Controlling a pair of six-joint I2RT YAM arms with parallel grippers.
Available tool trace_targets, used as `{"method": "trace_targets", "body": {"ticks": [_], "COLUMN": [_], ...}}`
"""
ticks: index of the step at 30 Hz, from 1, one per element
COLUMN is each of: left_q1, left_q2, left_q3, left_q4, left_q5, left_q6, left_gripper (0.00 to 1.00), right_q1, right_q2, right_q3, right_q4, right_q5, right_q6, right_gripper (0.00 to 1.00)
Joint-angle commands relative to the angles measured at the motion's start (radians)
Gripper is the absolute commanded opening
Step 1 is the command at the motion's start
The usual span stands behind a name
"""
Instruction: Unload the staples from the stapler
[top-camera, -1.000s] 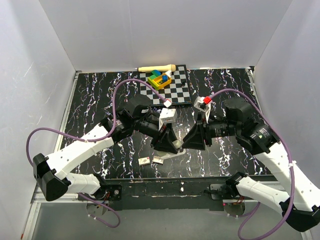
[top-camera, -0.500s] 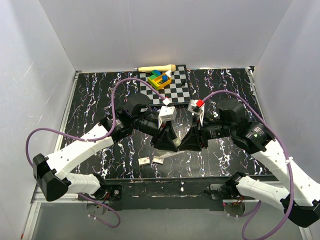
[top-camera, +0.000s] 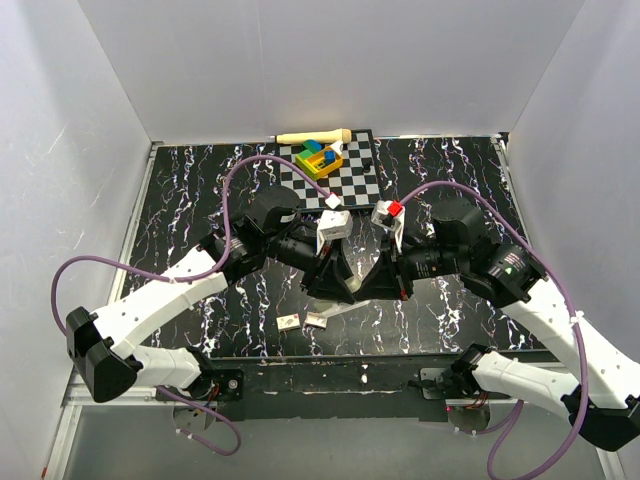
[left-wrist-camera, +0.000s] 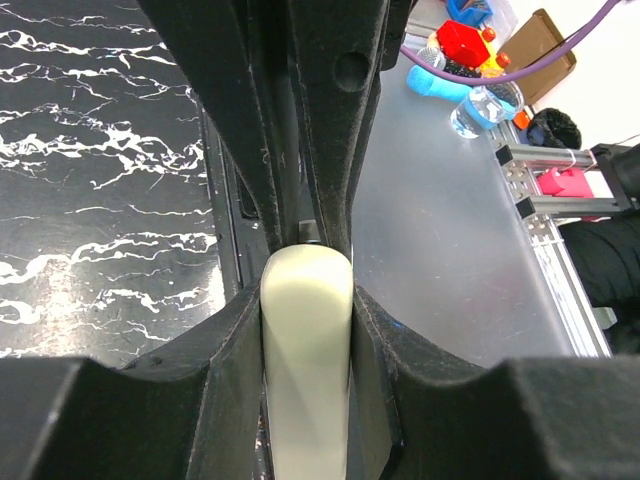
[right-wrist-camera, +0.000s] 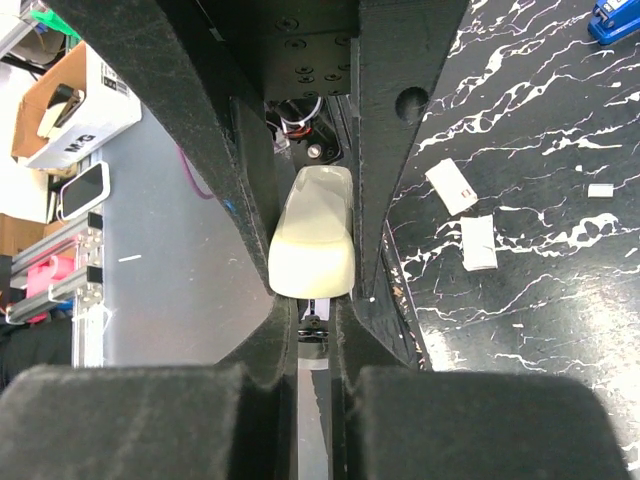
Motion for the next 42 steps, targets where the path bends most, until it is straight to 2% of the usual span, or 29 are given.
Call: {"method": "trace_targets", "body": {"ticks": [1,10,22,42], "left_q1": [0.004,0.016,0.054,0.122], "left_q2": [-0.018,-0.100,-0.190,-0.238], "left_q3": [0.031,0.005,-0.037,-0.031], "left_q4": [0.072,0.255,0.414,0.427], "left_q5": [0.004,-0.104,-0.237,-0.230], "left_q6": [-0.036,-0.169,-0.283,-0.297], "left_gripper": [0.00,0.00,0.00,0.00], "right_q1": [0.020,0.040,0.053,0.086], "right_q2": [-0.006,-0.053,-0.104,-0.167], "right_q3": [0.026,-0.056,-0.192,-0.320], "right_q4": [0.039,0.076,0.165,0.251], "right_q5": [0.013,0.001,-0.026,-0.037], "right_q6": [-0.003,0.018,0.088,0.151], "right_gripper": [0.01,0.01,0.01,0.01]}}
